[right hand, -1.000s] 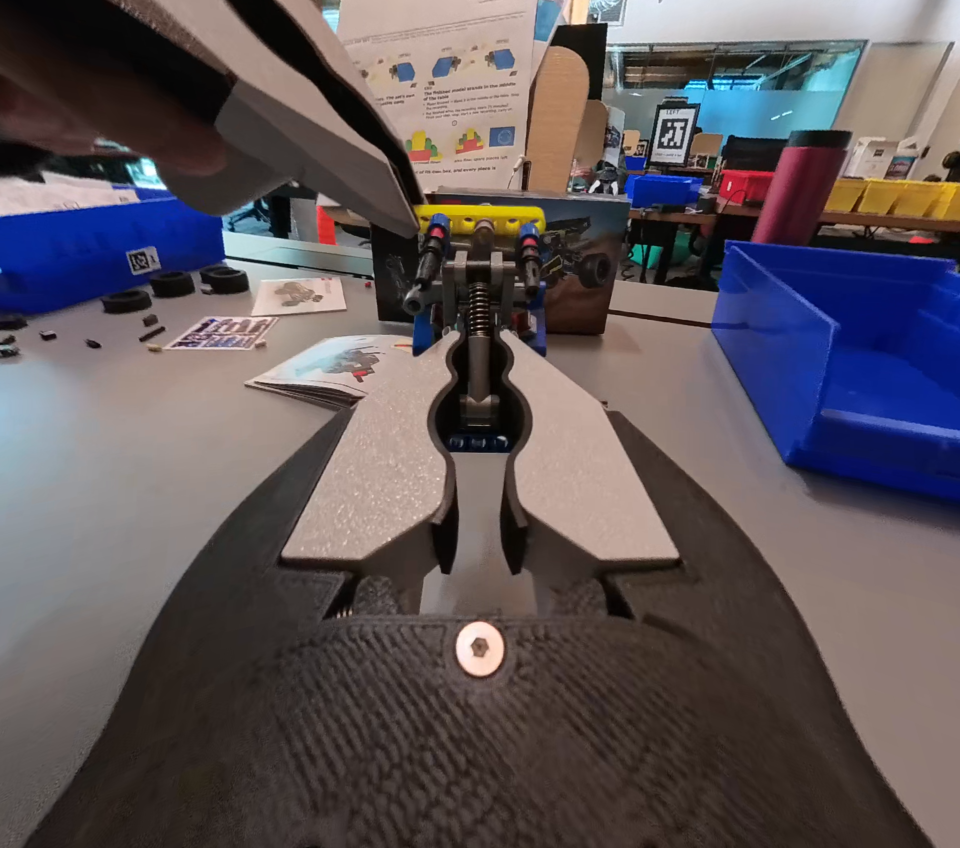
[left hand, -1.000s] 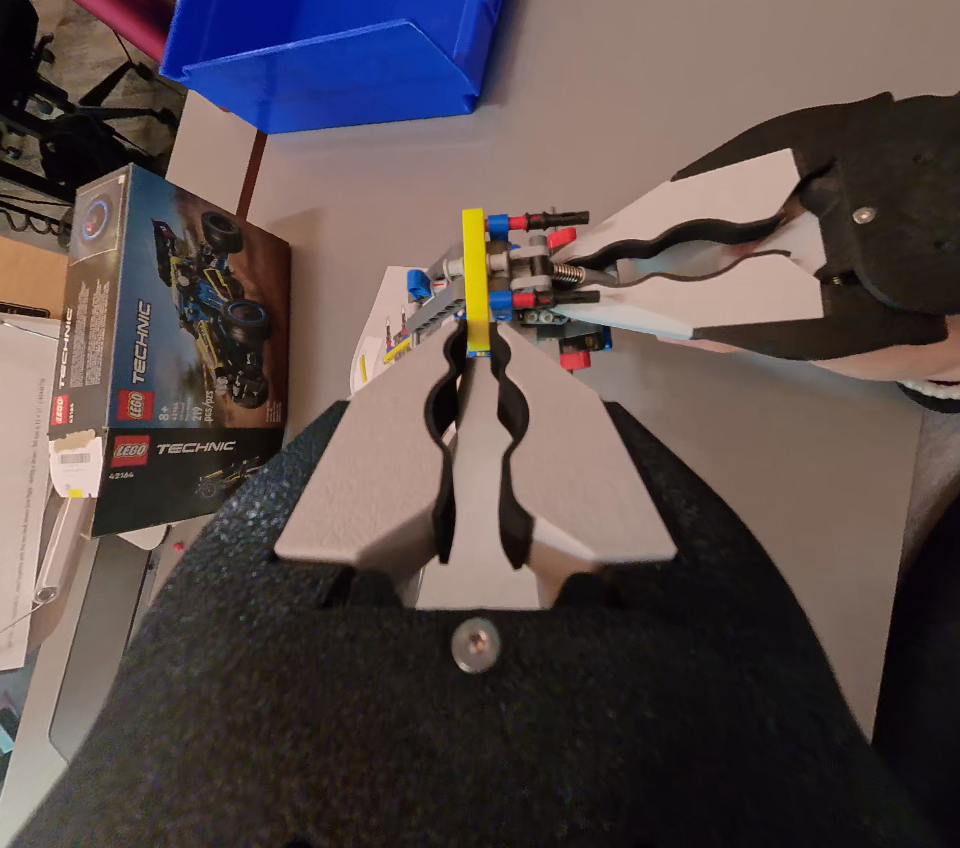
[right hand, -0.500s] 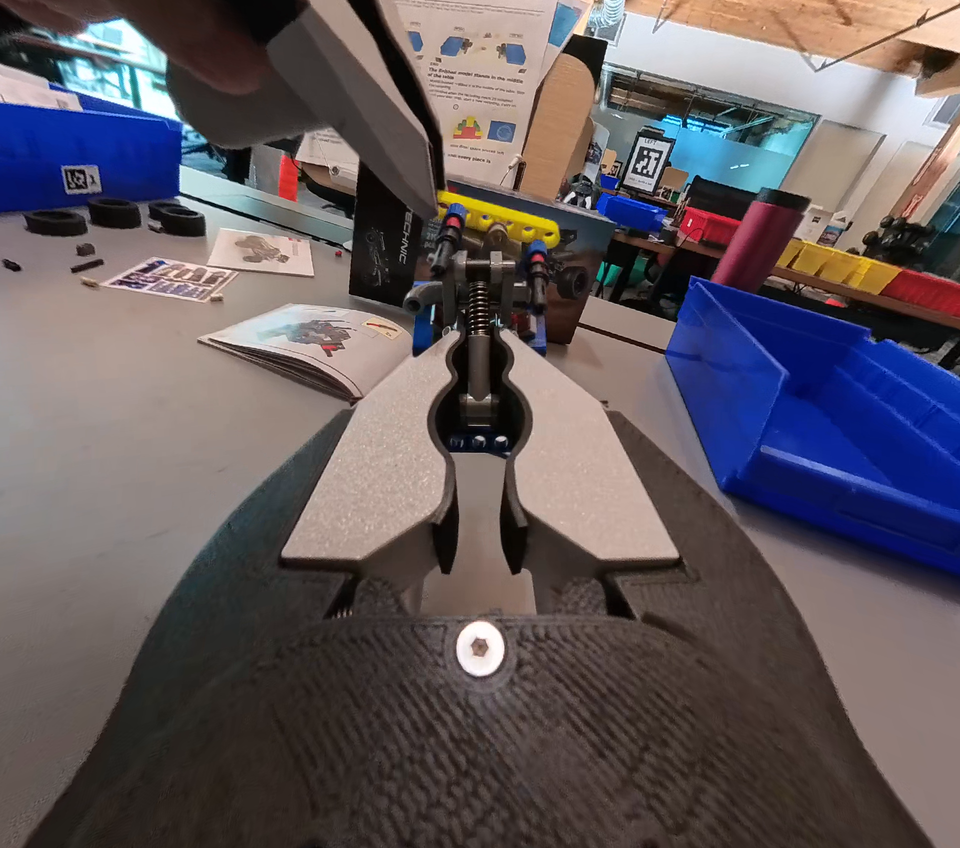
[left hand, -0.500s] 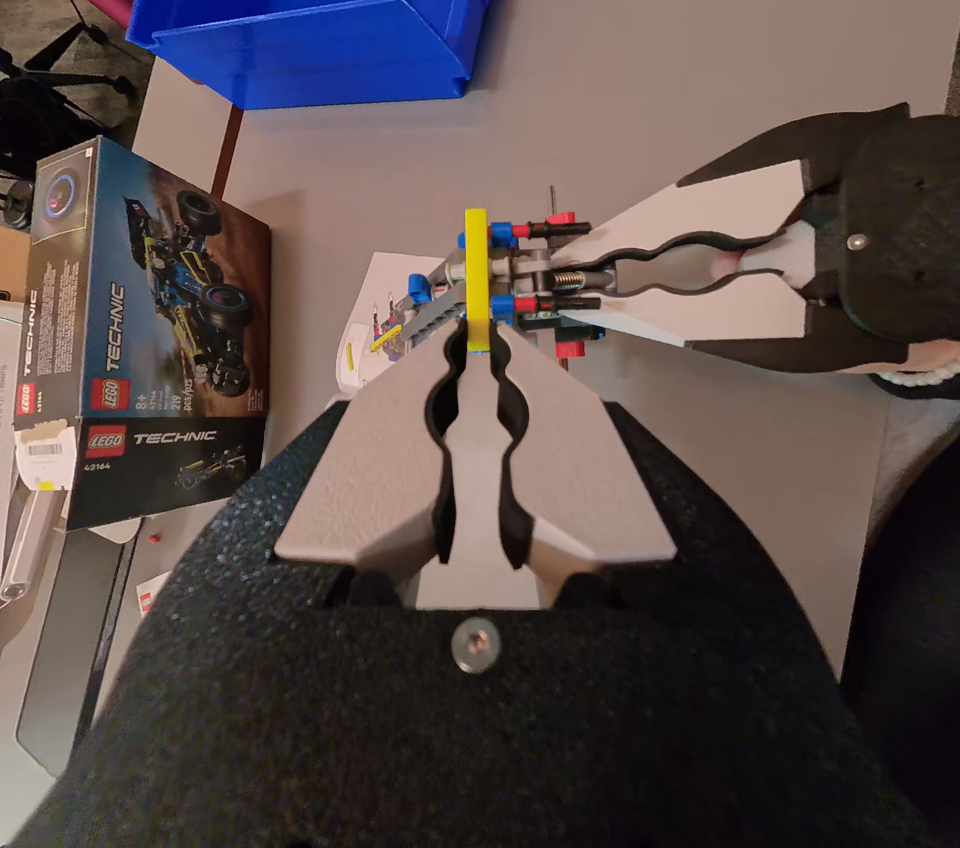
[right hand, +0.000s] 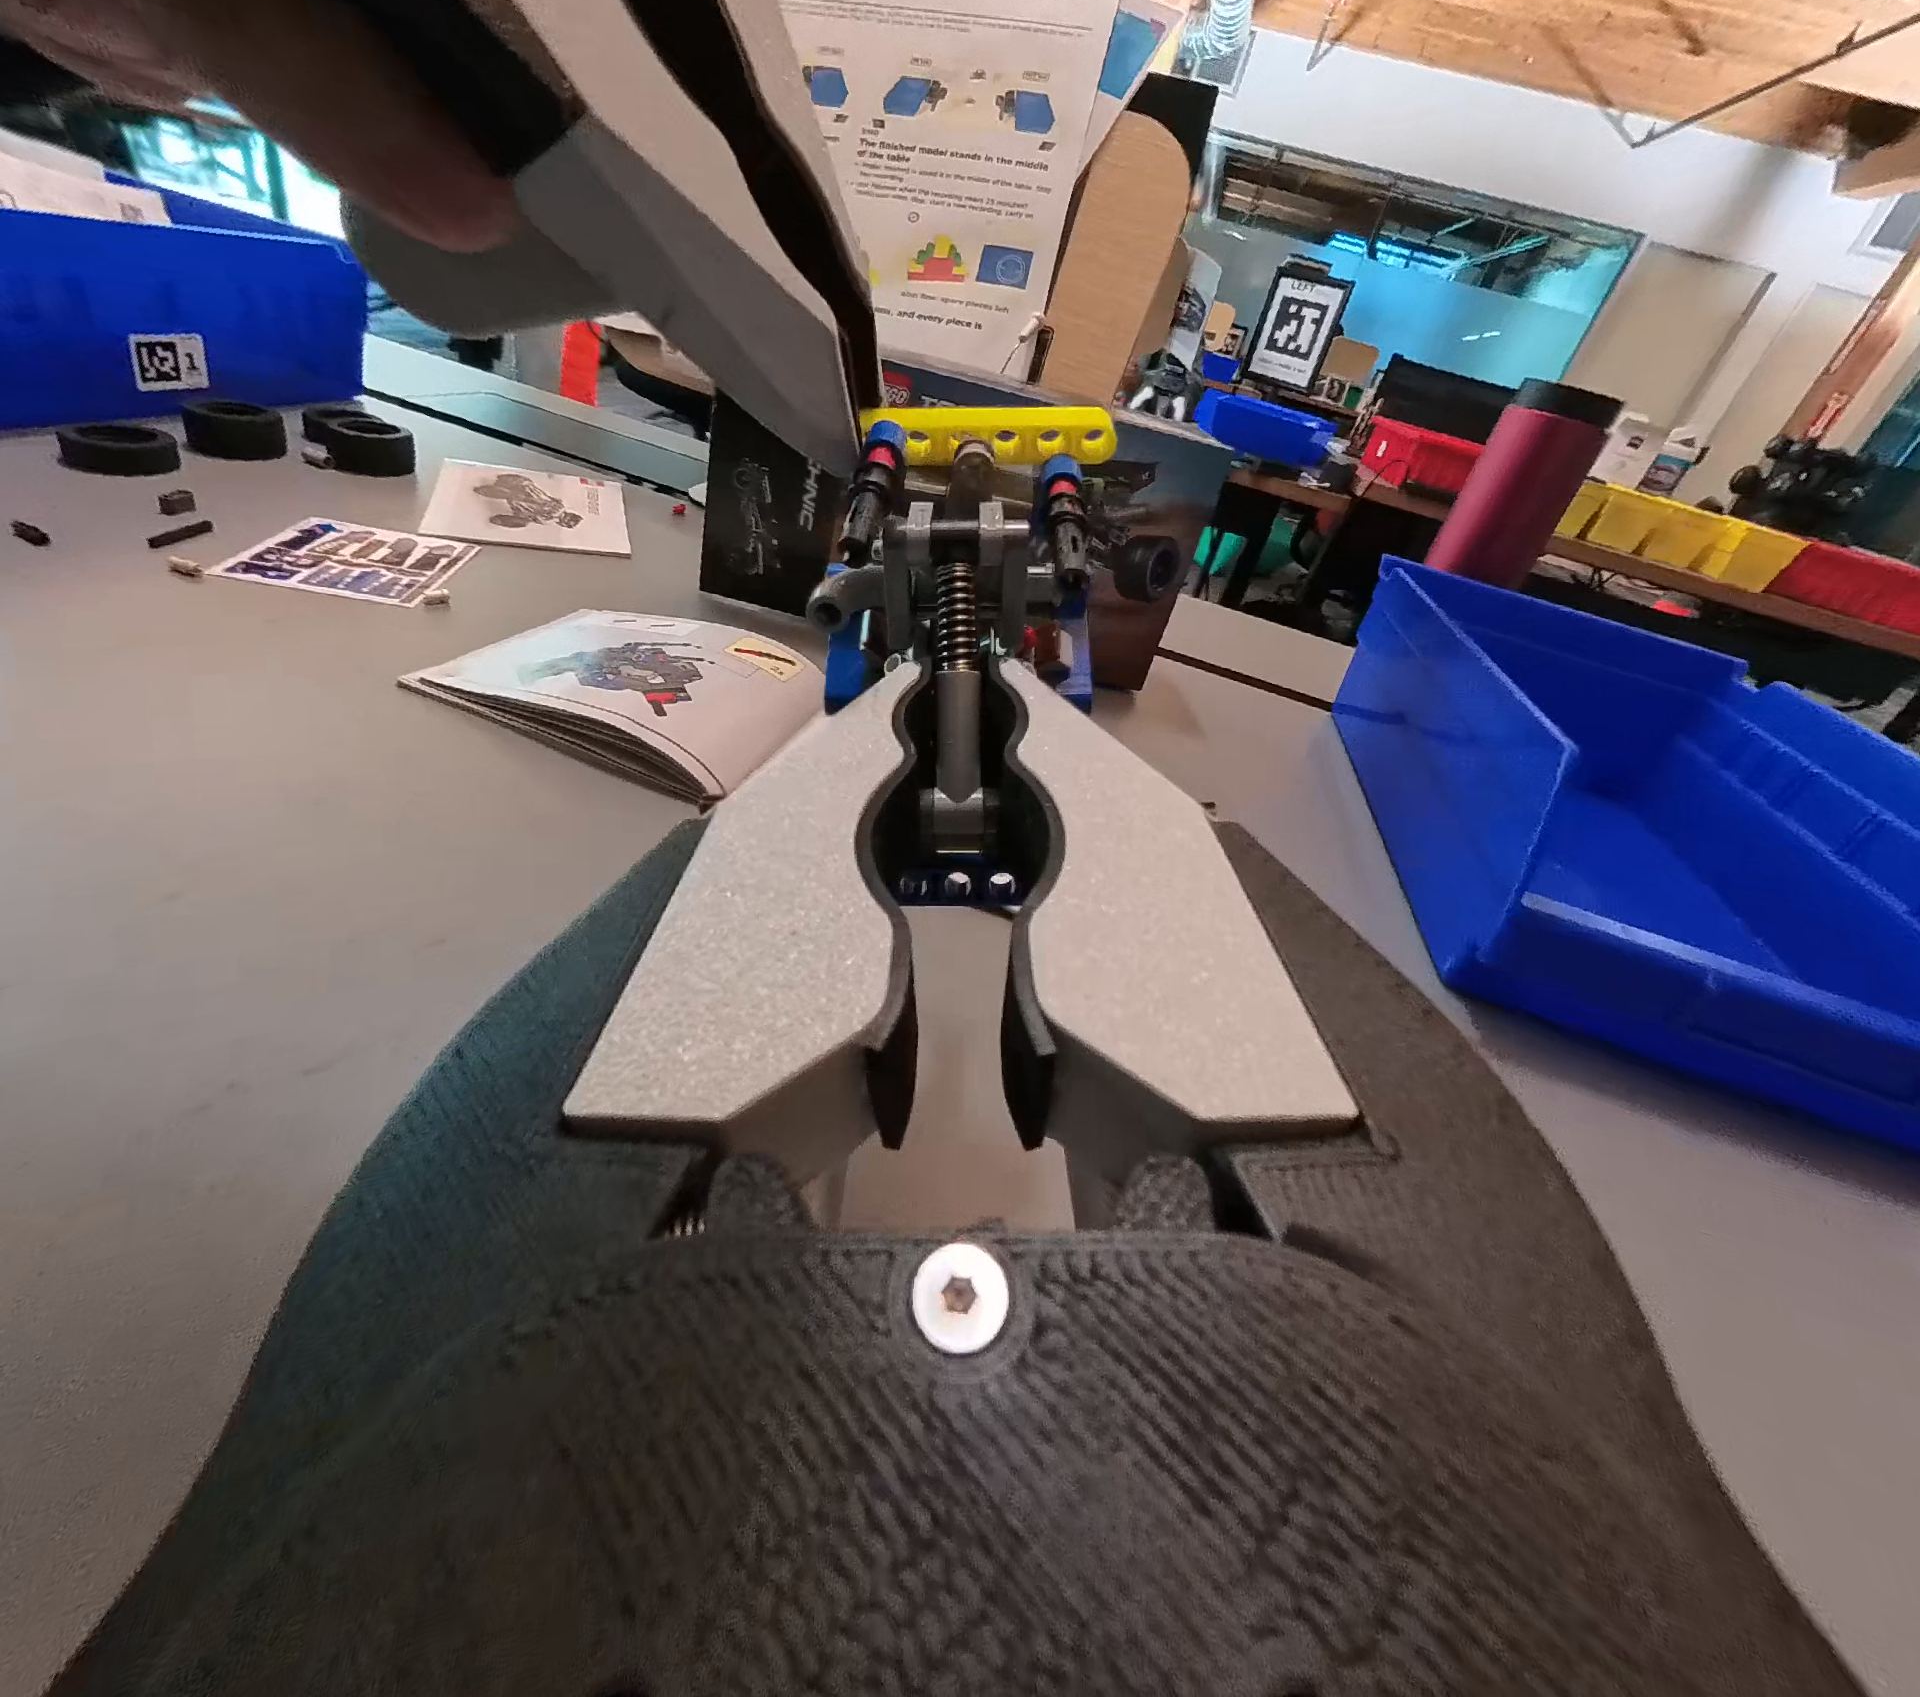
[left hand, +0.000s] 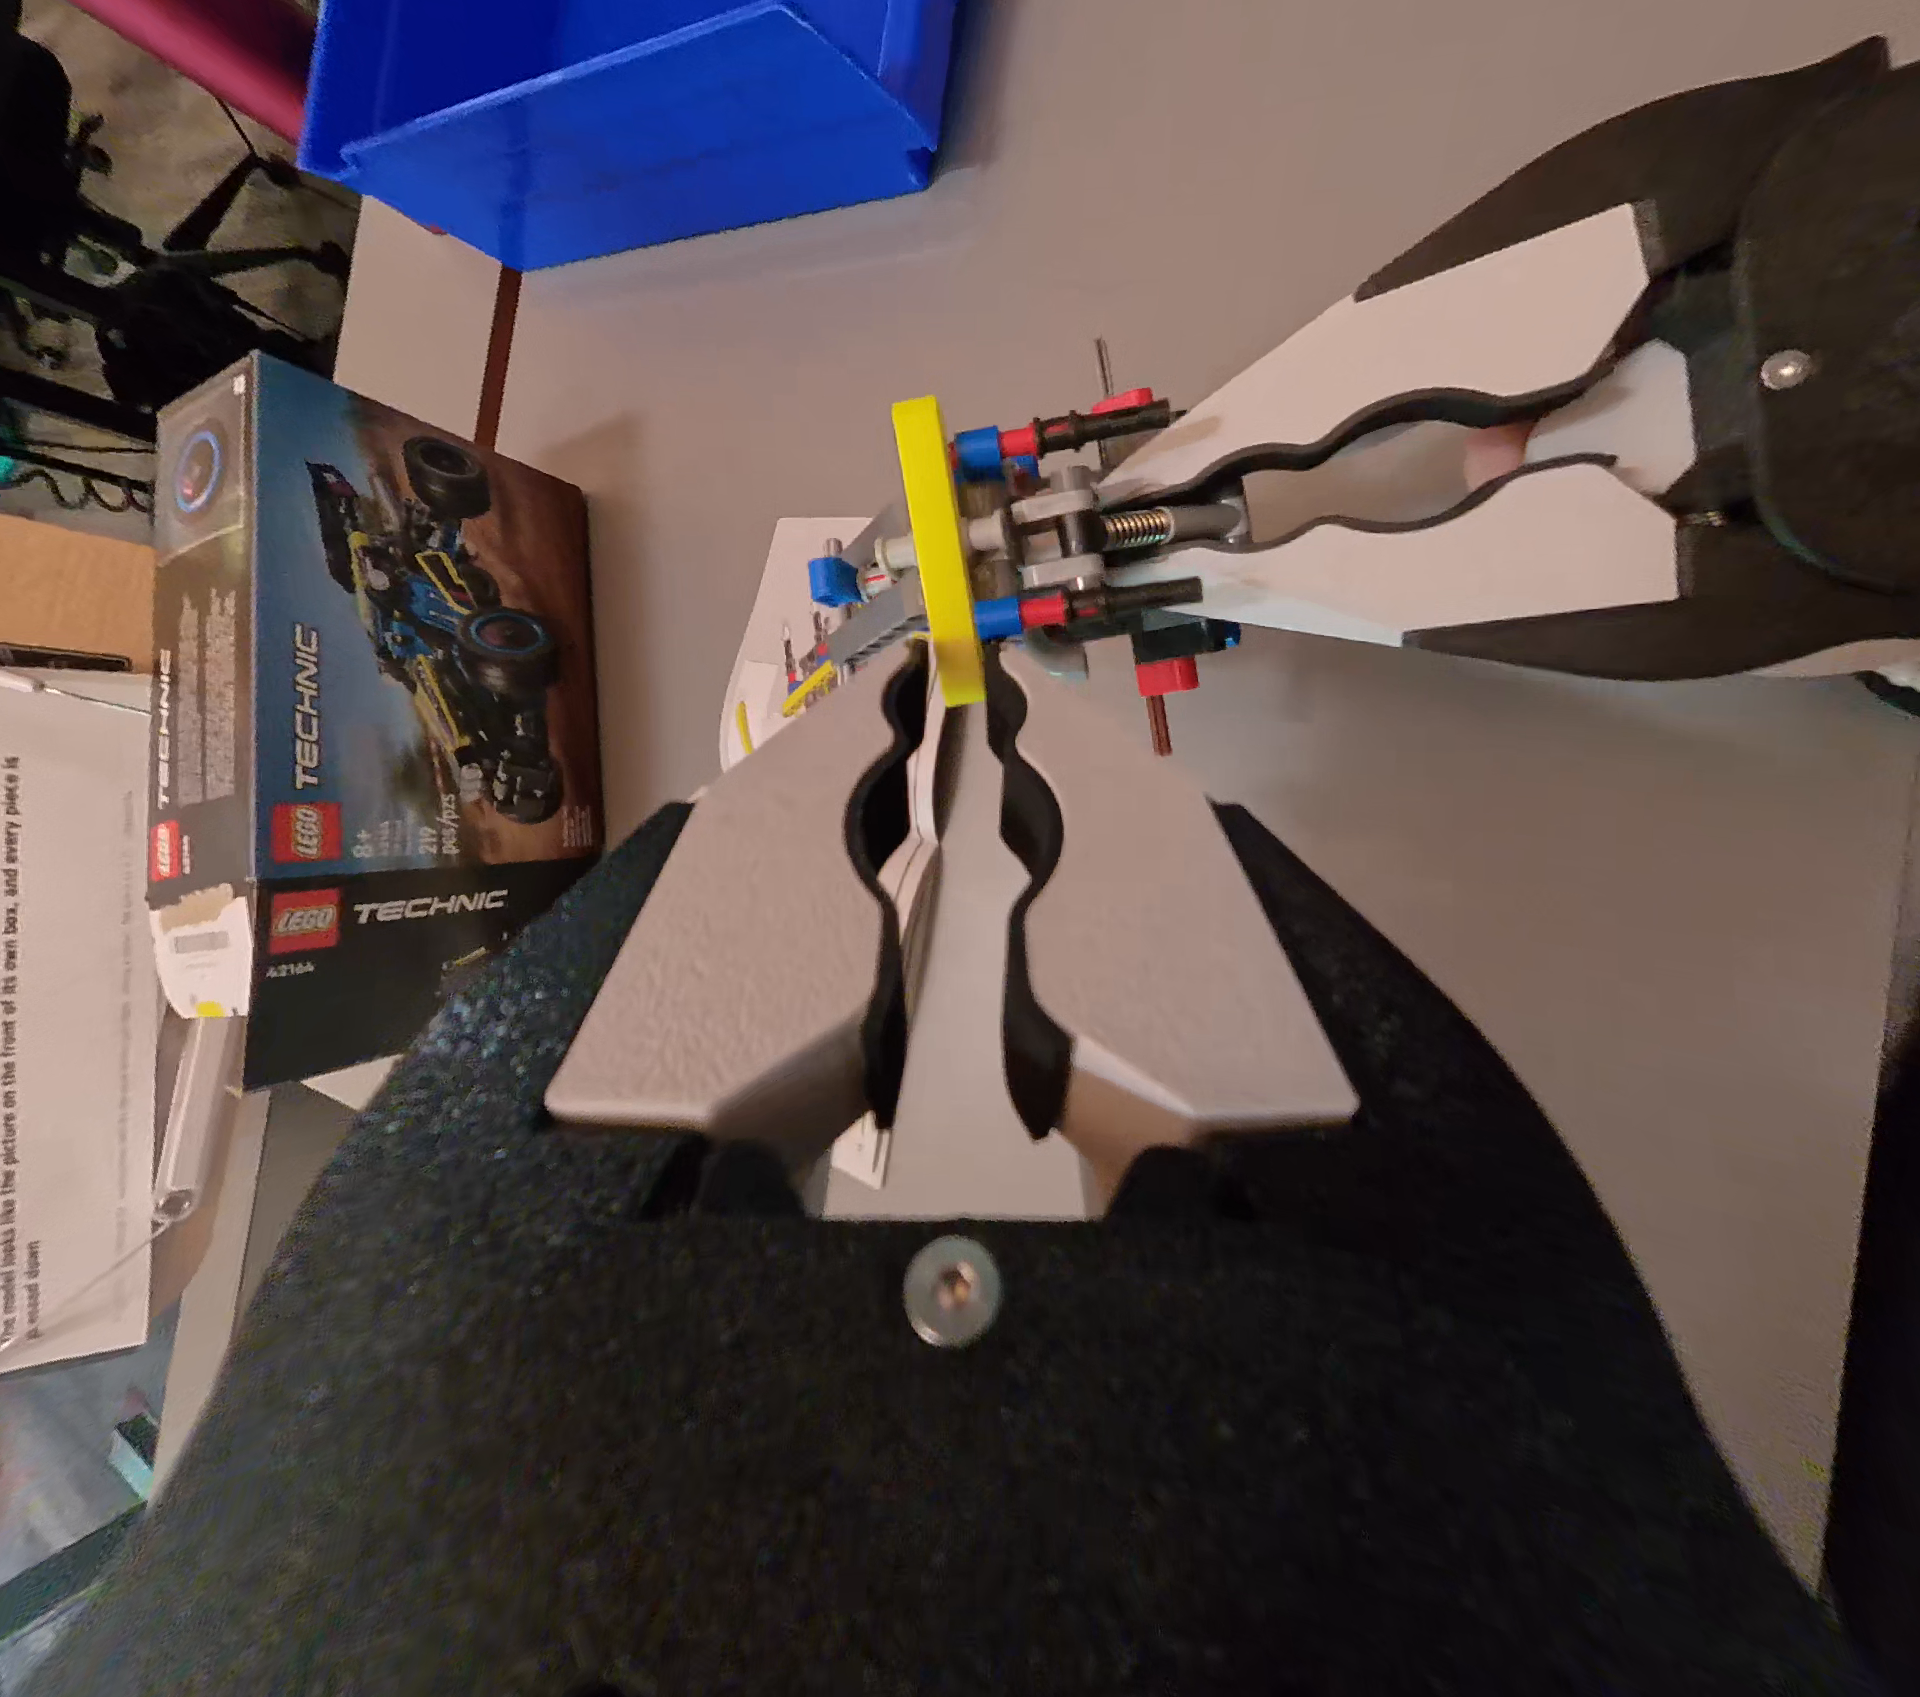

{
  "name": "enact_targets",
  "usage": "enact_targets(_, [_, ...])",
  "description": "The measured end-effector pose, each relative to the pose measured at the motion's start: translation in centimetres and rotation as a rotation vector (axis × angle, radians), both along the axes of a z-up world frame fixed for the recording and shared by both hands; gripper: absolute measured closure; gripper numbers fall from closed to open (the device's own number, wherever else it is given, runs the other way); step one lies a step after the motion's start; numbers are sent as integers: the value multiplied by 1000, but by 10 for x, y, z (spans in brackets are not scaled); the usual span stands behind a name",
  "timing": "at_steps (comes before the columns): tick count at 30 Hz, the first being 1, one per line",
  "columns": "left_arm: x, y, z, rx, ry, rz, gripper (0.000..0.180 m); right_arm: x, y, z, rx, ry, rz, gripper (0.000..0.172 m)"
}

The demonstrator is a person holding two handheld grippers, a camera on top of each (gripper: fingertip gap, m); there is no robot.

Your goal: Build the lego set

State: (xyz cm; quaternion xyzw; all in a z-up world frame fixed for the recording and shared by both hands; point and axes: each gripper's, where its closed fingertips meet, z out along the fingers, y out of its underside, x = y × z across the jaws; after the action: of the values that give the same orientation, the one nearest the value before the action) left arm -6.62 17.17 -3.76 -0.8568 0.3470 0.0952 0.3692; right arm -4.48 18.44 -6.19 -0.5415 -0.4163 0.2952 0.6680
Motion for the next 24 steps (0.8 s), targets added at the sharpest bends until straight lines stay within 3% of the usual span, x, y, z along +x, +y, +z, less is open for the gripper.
enact_targets(13, [12, 0, 9, 80, 18, -109, 159, 7, 6, 5, -131, 115, 32, 167])
enact_targets(24, [30, 2, 8, 82, 20, -222, 150, 0, -3, 5, -51, 70, 46, 168])
